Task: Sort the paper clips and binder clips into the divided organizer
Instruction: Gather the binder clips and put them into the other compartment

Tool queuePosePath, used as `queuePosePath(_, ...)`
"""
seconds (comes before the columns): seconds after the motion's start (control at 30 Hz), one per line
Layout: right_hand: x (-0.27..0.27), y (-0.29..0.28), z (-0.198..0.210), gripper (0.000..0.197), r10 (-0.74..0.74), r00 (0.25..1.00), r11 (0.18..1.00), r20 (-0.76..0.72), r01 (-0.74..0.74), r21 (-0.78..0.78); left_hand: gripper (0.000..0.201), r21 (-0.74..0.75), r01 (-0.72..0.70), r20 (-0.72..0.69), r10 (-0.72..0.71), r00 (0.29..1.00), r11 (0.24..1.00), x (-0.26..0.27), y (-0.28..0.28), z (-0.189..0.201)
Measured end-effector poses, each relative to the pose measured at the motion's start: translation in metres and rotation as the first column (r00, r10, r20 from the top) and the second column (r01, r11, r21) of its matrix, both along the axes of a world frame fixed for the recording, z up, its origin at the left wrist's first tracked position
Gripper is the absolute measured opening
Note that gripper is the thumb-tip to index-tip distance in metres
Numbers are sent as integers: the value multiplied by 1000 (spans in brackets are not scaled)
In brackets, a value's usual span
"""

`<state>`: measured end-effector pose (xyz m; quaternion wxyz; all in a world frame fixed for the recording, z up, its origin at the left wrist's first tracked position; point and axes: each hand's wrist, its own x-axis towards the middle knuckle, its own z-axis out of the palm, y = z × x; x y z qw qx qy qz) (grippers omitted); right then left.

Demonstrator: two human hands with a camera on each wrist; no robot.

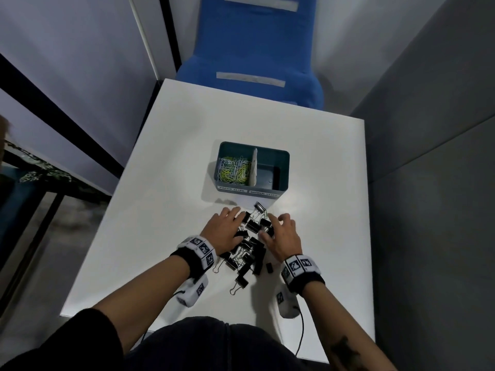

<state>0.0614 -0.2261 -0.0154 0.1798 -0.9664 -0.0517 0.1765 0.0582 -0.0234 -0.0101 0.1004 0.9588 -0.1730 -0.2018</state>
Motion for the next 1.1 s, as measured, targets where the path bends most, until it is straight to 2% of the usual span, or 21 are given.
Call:
queuePosePath(0.2, 17, 6, -13, 66, 138, 989, 975, -56, -146, -168, 83, 56, 85, -104, -78, 991, 995, 43, -41, 2)
queuePosePath(0.4, 8, -12, -21, 61, 107, 994, 973, -36, -112, -204, 80, 100, 135, -152, -119, 981, 986, 41, -41, -8)
queuePosePath(0.53, 5, -29, -19, 57, 33, 998, 994, -60, -39, -103, 70, 57, 180, -115, -173, 978, 982, 26, -21, -6)
queuePosePath(0.63, -1, -38, -14, 60, -60, 994, 998, -95, 62, 26, 67, -23, 93, -90, -95, 991, 995, 13, 2, -3)
queuePosePath(0.7, -9, -41, -11, 70, -54, 994, 997, -96, 58, 43, 80, 0, 2, -96, -2, 995, 1000, 2, 21, -4)
queuePosePath(0.77, -16, -38, -8, 84, 28, 993, 999, -114, -25, 27, 103, 61, -63, -174, 72, 982, 996, -9, 39, -8)
queuePosePath(0.87, -19, -25, -5, 102, 115, 983, 993, -145, -117, -7, 132, 105, -56, -258, 82, 963, 993, -21, 46, -14)
queuePosePath(1.0, -17, 2, -3, 110, 202, 963, 973, -179, -219, -78, 139, 95, -41, -249, 64, 966, 995, -16, 28, -14)
queuePosePath(1.1, -19, 20, -6, 114, 203, 961, 971, -188, -222, -87, 141, 139, -26, -219, 56, 974, 990, -3, 16, -11)
